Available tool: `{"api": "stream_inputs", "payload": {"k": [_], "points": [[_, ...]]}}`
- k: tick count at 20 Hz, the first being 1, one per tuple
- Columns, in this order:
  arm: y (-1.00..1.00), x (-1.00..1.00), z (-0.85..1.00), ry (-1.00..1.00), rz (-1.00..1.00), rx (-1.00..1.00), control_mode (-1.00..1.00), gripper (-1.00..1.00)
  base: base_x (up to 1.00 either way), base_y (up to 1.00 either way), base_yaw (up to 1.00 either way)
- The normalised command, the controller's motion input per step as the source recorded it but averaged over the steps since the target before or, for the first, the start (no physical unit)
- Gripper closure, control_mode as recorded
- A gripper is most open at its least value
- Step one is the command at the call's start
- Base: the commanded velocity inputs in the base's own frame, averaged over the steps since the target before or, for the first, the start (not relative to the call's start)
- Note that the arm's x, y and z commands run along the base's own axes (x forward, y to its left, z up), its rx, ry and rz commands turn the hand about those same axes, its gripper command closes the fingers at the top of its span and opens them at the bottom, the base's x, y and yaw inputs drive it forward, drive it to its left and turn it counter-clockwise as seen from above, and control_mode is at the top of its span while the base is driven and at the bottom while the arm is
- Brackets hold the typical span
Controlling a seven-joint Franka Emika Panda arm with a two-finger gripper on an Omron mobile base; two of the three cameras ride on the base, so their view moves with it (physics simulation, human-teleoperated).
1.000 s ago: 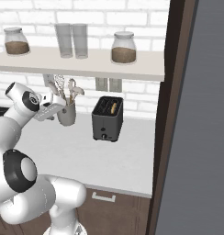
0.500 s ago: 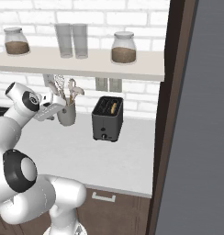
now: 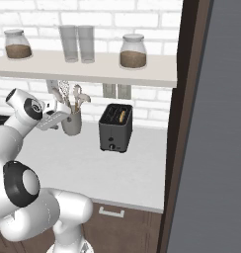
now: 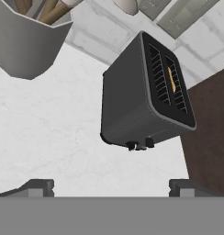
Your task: Start the toaster. Once the lever pops up, take the bread to the plate on the dining counter.
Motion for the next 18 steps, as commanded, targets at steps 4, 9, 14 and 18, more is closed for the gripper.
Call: {"api": "stream_inputs", "payload": {"k": [4, 9, 14, 18], "points": [[0.00, 0.00, 0.00, 0.00, 0.00, 0.00, -1.00, -1.00, 0.00, 0.00, 0.00], [0.00, 0.00, 0.00, 0.00, 0.00, 0.00, -1.00, -1.00, 0.00, 0.00, 0.00], [0.00, 0.00, 0.00, 0.00, 0.00, 0.00, -1.00, -1.00, 0.00, 0.00, 0.00], [0.00, 0.00, 0.00, 0.00, 0.00, 0.00, -1.00, -1.00, 0.00, 0.00, 0.00]]}}
